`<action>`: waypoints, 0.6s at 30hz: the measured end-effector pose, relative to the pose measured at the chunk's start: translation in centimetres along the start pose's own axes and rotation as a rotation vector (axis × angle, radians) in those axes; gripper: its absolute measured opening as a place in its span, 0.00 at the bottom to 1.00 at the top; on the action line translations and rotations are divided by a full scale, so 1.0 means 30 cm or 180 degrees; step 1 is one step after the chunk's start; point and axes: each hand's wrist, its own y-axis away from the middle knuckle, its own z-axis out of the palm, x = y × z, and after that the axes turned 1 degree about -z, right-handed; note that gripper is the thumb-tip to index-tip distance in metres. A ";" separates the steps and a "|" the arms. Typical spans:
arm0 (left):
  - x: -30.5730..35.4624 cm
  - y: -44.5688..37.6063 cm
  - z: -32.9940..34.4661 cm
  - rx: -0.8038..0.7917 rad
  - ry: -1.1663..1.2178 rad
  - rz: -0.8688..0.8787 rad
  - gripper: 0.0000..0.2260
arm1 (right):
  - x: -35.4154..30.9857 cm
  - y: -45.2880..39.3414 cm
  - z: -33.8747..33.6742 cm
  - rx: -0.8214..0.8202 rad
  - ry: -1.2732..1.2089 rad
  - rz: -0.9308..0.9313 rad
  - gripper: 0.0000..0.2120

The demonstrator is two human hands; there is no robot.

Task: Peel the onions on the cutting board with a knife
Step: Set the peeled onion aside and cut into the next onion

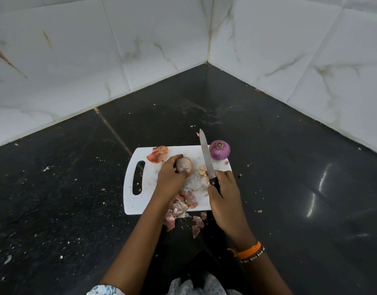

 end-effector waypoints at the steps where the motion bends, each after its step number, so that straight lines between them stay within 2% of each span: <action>1: -0.002 0.001 0.007 0.0067 -0.0152 0.0129 0.21 | -0.005 0.005 0.004 0.0028 0.0074 -0.0086 0.06; 4: -0.007 0.003 0.025 0.0241 -0.0498 0.0397 0.21 | -0.015 0.013 0.015 0.0016 0.0056 -0.0190 0.10; 8: -0.011 0.006 0.038 0.0339 -0.0753 0.0501 0.21 | 0.013 0.009 0.029 -0.0208 0.0081 0.0170 0.13; 12: -0.008 0.010 0.041 0.0376 -0.0791 0.0532 0.21 | 0.051 -0.006 0.016 -0.0216 0.0206 0.0470 0.05; 18: -0.008 0.017 0.031 0.0333 -0.0812 0.0770 0.19 | 0.077 -0.018 0.007 -0.0356 -0.0119 0.0798 0.08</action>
